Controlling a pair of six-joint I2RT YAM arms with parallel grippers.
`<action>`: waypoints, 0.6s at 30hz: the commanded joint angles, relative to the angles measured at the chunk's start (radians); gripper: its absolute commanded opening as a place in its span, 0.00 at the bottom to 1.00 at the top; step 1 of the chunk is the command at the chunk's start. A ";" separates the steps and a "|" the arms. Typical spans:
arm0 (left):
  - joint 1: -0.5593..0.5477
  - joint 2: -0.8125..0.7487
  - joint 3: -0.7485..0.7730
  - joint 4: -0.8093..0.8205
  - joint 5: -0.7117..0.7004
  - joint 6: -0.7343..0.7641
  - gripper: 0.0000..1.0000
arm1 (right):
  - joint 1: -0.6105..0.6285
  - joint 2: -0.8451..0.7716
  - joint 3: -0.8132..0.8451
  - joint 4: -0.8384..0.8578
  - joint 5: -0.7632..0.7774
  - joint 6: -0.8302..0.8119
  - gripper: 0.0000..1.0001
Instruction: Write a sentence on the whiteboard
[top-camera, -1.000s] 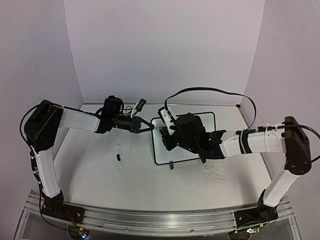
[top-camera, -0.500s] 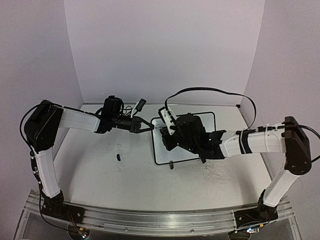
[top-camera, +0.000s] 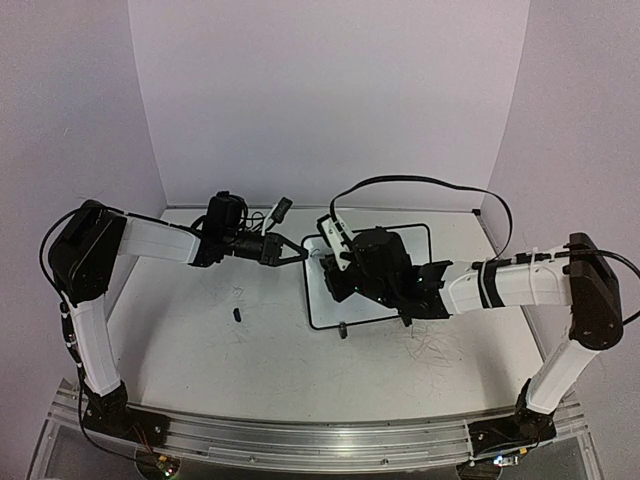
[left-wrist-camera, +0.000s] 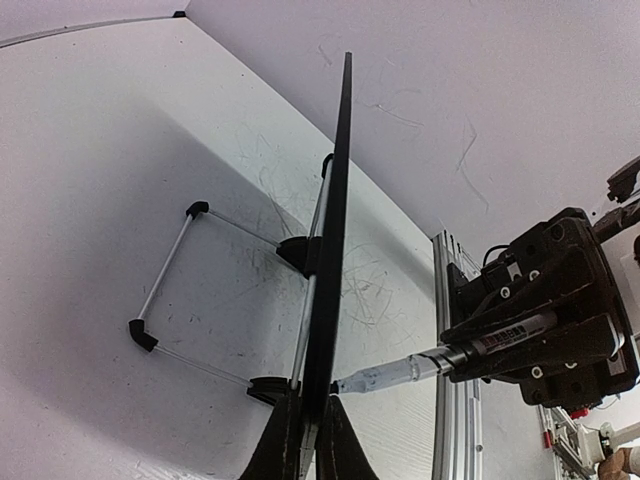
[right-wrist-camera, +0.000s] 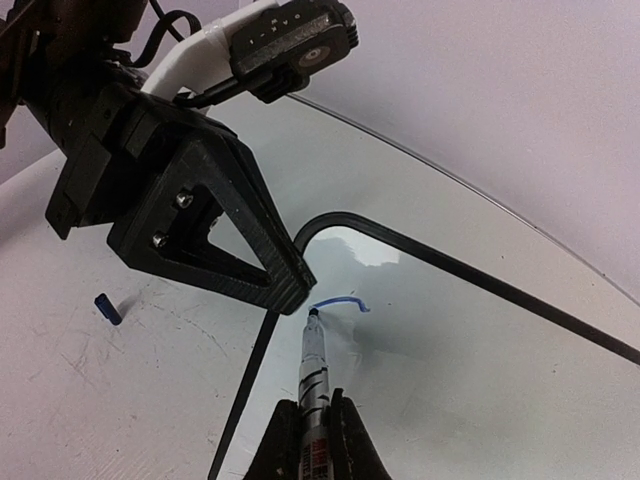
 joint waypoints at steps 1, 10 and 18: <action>-0.003 -0.030 0.001 0.016 0.031 -0.012 0.00 | 0.000 -0.013 -0.006 -0.013 0.016 0.011 0.00; -0.003 -0.030 0.001 0.015 0.032 -0.011 0.00 | -0.001 -0.003 0.001 -0.035 0.006 0.013 0.00; -0.003 -0.030 0.001 0.015 0.031 -0.011 0.00 | 0.000 -0.002 0.001 -0.047 0.001 0.012 0.00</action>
